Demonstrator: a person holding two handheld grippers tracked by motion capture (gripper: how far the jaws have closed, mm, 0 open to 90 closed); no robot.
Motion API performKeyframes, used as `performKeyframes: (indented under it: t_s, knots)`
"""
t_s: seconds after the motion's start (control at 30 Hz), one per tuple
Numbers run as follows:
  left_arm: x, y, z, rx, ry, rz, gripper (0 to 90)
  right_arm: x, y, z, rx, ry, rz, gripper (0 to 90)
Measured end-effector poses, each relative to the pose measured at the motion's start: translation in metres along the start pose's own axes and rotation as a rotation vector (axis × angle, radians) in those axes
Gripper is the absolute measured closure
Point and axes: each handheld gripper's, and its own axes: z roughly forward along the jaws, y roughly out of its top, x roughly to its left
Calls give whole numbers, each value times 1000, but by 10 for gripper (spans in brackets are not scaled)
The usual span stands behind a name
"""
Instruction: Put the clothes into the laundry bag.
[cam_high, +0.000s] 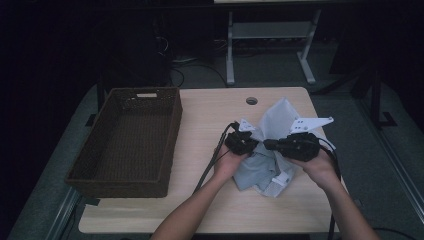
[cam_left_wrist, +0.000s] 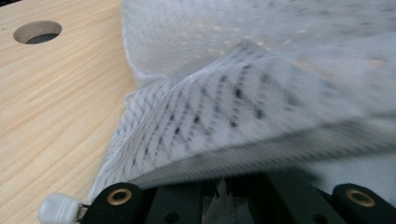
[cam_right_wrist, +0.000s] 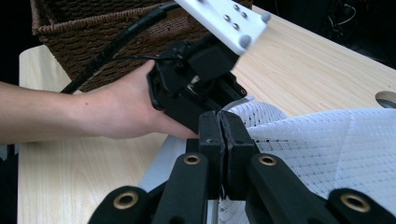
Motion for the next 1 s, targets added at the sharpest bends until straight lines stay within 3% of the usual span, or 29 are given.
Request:
performKeyframes:
  t_s: [0.27, 0.33, 0.57, 0.8, 1.0]
  knots:
    - [5, -3, 8, 14, 13, -15, 839, 1, 0, 1, 8, 2, -5, 875]
    - [5, -3, 4, 16, 13, -15, 794, 0, 0, 1, 6, 1, -2, 875]
    - [7, -4, -30, 32, -35, -12, 596, -2, -1, 0, 4, -2, 2, 875]
    - [2, -11, -73, 20, -79, 8, 511, -1, -1, 3, 13, -1, 0, 875]
    - [-17, -19, -76, 47, -173, 36, 467, 0, -2, 5, 18, 4, -1, 875]
